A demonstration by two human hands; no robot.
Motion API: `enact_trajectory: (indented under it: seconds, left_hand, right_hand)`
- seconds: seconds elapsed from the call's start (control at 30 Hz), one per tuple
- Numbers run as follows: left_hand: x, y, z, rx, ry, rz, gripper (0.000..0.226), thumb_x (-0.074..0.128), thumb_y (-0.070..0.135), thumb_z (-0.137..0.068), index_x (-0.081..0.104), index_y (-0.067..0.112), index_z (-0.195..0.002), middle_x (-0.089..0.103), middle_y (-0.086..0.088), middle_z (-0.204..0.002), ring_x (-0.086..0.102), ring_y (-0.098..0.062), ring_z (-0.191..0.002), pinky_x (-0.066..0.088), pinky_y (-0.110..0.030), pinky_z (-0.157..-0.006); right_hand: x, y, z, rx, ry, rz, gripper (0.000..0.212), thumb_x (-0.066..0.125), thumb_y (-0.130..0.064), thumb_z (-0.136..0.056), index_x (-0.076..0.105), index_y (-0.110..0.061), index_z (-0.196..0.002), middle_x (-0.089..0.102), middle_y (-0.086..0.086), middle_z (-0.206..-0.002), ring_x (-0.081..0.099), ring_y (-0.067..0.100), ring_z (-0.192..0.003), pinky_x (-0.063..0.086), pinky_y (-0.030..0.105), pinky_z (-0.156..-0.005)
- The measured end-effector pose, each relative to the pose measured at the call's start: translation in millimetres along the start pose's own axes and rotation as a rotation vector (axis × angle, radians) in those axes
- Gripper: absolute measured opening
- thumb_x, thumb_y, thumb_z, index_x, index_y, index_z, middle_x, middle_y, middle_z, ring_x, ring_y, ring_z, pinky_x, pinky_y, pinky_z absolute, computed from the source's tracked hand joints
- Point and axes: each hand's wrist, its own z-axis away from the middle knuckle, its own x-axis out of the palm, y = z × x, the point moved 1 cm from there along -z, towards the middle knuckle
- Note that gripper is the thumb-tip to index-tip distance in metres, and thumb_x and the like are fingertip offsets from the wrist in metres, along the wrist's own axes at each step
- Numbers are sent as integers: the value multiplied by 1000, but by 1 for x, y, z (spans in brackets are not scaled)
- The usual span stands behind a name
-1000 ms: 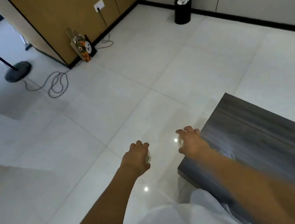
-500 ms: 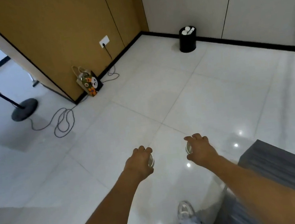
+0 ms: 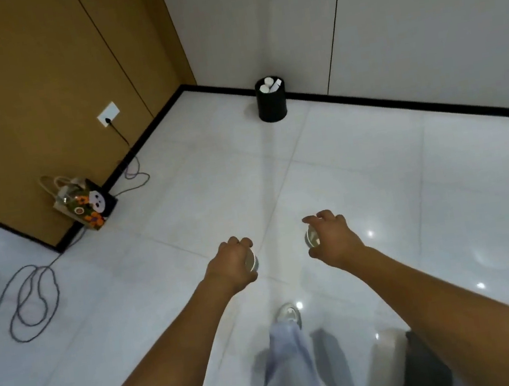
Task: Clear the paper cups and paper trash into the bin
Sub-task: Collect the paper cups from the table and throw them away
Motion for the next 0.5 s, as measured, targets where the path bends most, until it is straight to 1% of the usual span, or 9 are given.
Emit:
enact_trajectory:
  seconds: [0.13,0.27,0.4,0.5]
  left_hand:
    - [-56,-6,-102,45,-24,-18,63,69,28,-81,40,21,-136,42,-2,-131,39,-22,-123,48,-39,-91]
    - [-116,1,-197,86,-6,-36,62,69,29,-82,39,22,-136,41,-2,-132,37,-22,-124,47,-38,-92]
    - [-154,11,-284,118,-32,-59,63,68,28,-81,38,22,-137,41,-2,-132,37,-22,-125,48,-38,-91]
    - [-176,16,-354,135,-50,-77,62,67,27,-82,38,22,-138,41,-1,-133,36,-22,-126,48,-38,-92]
  right_hand:
    - [-50,-13,-88,64,45,-22,70,66,-19,-83,34,-25,-145,29,4,-147,29,29,-132,48,37,-93]
    - [-102,-18,-167,105,96,-50,70,66,-18,-83,34,-26,-146,28,4,-148,27,28,-134,46,36,-93]
    - [-142,-12,-243,142,84,-45,70,65,-17,-83,34,-26,-146,28,3,-148,27,28,-134,47,37,-92]
    - [-177,4,-312,144,71,-13,71,66,-18,-84,33,-26,-146,27,5,-149,26,30,-134,46,40,-97]
